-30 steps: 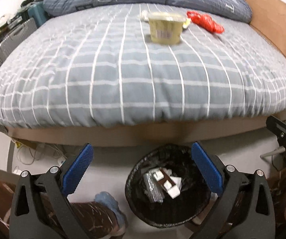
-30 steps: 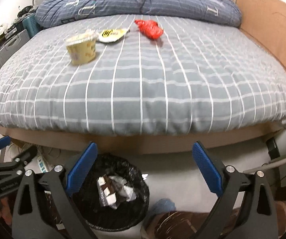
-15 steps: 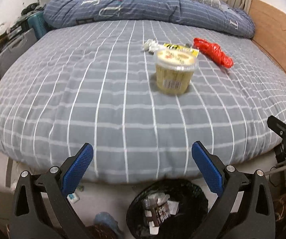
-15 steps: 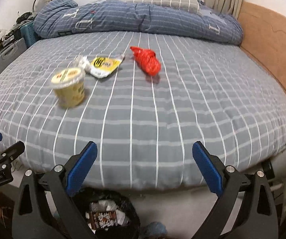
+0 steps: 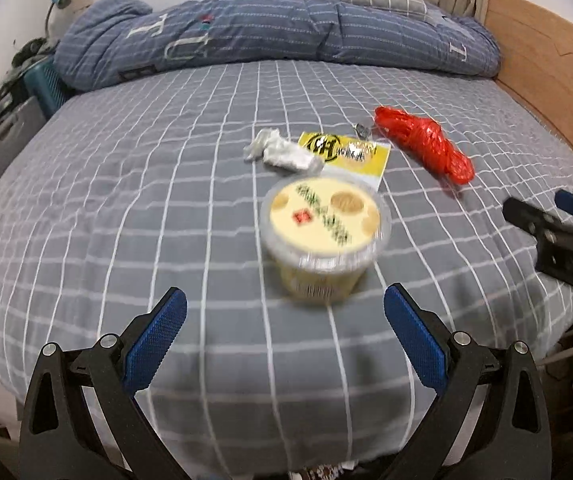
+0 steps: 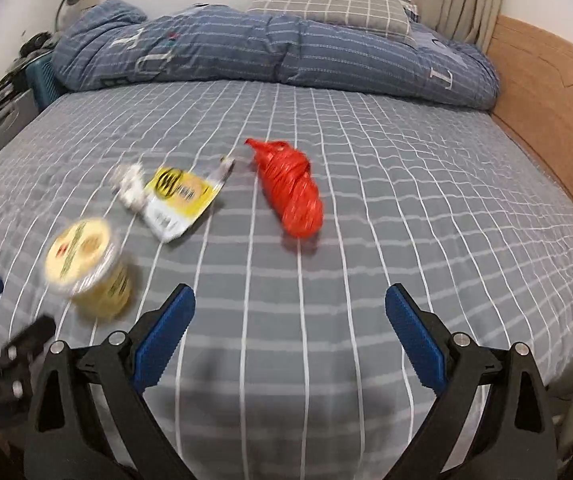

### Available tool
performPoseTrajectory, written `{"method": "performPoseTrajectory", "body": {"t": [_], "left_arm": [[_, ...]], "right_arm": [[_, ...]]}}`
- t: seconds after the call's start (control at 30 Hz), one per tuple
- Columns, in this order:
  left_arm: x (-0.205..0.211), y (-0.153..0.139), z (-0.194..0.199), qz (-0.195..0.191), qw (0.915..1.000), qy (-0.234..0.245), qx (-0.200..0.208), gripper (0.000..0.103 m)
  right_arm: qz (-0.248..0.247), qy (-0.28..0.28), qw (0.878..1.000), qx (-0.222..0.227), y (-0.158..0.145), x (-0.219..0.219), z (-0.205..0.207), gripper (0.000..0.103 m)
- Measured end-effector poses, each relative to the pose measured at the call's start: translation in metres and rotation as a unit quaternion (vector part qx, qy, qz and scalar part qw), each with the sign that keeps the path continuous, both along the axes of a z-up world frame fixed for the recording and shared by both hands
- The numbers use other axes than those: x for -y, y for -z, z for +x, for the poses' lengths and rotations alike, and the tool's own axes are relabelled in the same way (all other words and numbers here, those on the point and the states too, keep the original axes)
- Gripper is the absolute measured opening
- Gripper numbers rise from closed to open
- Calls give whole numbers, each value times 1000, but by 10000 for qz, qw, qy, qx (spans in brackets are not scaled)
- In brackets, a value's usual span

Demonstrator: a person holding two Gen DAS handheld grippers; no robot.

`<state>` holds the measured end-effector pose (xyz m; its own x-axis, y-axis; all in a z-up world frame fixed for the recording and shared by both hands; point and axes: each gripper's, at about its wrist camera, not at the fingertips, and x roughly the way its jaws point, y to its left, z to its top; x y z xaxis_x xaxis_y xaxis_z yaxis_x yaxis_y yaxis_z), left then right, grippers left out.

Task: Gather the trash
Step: 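Move both open tools back toward the yogurt cup and red bag on the bed, then grasp the red plastic bag with the right tool while the left tool grasps the yogurt cup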

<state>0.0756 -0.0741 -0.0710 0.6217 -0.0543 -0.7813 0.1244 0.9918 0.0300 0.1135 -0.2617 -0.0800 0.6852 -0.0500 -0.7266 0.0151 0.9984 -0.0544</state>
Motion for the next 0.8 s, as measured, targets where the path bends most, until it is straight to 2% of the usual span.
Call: {"method": "performPoseTrajectory", "body": {"t": [0.13,0.47,0.63,0.8], "left_arm": [[11,6,24,-24,10000,55,-23,97],[28,27,54,65,9999,111,1,97],[32,34,65,-6,9999,126,-46,96],[35,37,72,-39,9999,116,-45,90]], "right_arm": [[229,26,9997,-93,4,4,36,92],[34,67,9998,-174,28,3,115,92],[133,112,9997,-196,32,5,135,92],[228,136,9992,-286,38,6,150,83]]}}
